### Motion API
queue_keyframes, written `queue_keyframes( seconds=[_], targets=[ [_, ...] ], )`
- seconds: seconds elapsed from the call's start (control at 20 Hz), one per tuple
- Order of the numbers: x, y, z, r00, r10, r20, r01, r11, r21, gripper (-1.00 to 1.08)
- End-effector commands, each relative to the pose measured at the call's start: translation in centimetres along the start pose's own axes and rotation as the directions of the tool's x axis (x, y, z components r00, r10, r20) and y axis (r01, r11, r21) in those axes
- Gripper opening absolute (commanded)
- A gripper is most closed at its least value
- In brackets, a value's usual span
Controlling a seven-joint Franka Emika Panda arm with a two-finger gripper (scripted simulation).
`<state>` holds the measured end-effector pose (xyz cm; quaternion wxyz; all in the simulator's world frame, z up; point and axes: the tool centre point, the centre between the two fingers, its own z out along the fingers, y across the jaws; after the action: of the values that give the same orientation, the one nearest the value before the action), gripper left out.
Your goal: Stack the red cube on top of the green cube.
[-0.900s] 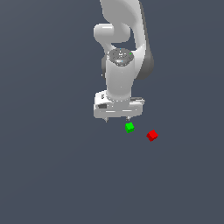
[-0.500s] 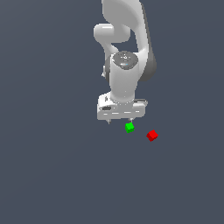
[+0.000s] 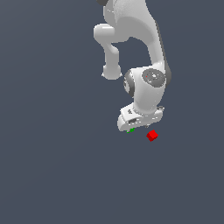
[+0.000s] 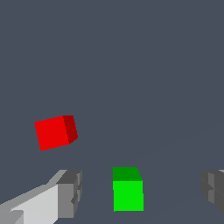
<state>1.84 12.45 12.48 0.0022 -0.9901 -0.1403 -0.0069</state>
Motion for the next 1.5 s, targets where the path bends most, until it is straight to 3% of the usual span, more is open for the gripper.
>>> queue_keyframes(
  seconds=[0.0, 0.25, 0.5, 0.85, 1.45],
  targets=[
    [0.8, -3.0, 1.6, 0.998, -0.066, 0.004, 0.066, 0.998, 0.001, 1.0],
    [1.6, -7.5, 4.1, 0.987, -0.163, 0.01, 0.163, 0.987, 0.002, 1.0],
    [1.8, -9.8, 5.3, 0.977, -0.215, 0.014, 0.215, 0.977, 0.001, 1.0],
    [1.7, -10.1, 5.8, 0.975, -0.22, 0.015, 0.22, 0.976, 0.002, 1.0],
    [1.7, -10.2, 10.5, 0.974, -0.224, 0.015, 0.224, 0.975, 0.001, 1.0]
  ],
)
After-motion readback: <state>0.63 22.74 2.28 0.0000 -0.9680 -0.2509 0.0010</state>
